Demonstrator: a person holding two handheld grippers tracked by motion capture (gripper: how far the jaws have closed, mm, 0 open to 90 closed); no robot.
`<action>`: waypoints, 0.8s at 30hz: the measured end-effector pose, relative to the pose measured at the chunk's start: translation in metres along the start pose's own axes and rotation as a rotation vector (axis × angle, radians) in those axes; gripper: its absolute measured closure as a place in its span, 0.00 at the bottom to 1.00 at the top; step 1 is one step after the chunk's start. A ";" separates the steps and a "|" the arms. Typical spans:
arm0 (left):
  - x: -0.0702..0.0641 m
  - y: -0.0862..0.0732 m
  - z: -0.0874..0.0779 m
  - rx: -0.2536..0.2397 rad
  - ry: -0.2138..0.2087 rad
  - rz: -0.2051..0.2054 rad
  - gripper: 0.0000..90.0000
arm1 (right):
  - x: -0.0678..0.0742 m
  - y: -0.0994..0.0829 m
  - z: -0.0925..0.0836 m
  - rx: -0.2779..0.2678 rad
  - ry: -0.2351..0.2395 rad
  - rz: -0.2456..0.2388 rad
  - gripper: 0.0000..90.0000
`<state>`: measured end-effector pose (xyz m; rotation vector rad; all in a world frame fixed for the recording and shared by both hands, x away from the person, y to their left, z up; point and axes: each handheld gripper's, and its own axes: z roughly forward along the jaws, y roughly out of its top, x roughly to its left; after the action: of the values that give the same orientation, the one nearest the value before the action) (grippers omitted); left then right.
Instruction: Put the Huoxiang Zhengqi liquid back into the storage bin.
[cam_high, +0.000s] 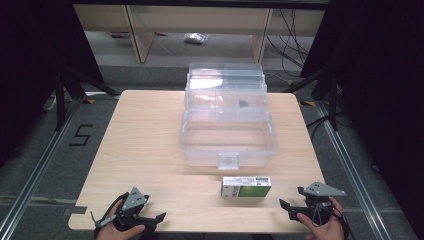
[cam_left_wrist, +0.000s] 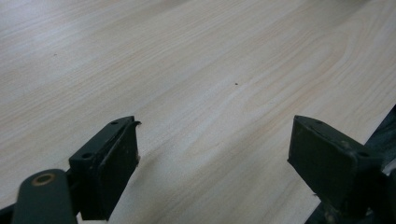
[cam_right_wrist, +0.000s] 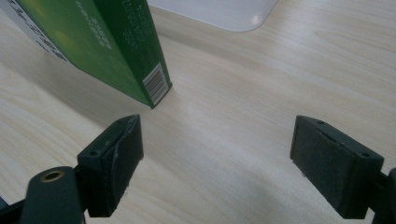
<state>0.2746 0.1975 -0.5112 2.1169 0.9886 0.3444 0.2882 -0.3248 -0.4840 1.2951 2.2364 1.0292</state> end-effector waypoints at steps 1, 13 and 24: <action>0.000 0.000 0.000 0.001 -0.001 0.002 0.17 | 0.000 0.001 0.000 0.000 0.000 -0.004 0.20; 0.001 0.000 -0.001 0.008 -0.003 0.005 0.17 | 0.002 0.011 -0.008 0.014 0.000 -0.062 0.21; -0.002 0.000 0.002 -0.018 -0.001 -0.034 0.17 | 0.004 0.025 -0.018 0.023 0.027 -0.106 0.22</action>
<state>0.2741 0.1954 -0.5126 2.0817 1.0156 0.3341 0.2896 -0.3208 -0.4528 1.1650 2.3161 0.9906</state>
